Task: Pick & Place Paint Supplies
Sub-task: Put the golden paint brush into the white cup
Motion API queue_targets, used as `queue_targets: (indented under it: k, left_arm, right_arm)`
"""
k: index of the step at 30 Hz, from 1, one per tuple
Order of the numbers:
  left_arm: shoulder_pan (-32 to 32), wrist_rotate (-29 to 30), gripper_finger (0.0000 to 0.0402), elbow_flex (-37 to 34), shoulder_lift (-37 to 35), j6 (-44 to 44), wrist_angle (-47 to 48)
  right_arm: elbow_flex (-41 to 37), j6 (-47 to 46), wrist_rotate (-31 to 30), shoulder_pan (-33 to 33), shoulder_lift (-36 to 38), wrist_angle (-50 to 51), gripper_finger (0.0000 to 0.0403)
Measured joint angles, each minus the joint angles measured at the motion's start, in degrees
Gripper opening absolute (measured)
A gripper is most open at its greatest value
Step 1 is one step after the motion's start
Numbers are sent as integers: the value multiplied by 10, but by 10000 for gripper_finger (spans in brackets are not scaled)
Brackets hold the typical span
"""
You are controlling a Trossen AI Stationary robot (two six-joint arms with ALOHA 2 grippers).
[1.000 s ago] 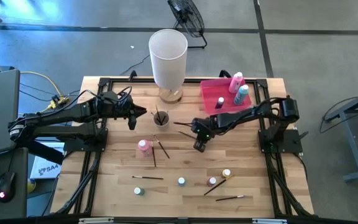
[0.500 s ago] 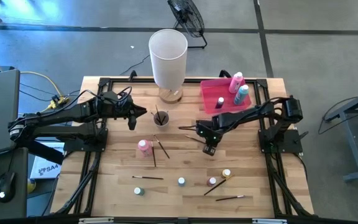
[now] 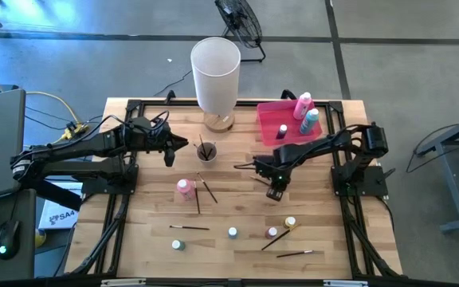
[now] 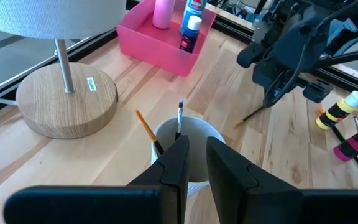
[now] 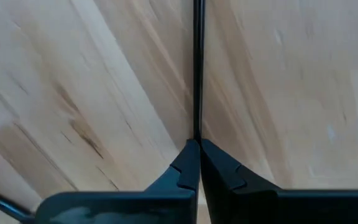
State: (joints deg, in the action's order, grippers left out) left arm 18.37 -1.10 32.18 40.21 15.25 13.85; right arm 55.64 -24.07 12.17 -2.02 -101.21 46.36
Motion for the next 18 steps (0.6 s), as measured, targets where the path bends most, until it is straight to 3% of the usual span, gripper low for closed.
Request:
queue_targets:
  k: [6, 18]
  left_arm:
    - [0, 0, 54, 0, 0, 0, 0]
    - [0, 0, 54, 0, 0, 0, 0]
  right_arm:
    - [0, 4, -36, 0, 0, 47, 4]
    - [0, 47, -30, 0, 0, 56, 4]
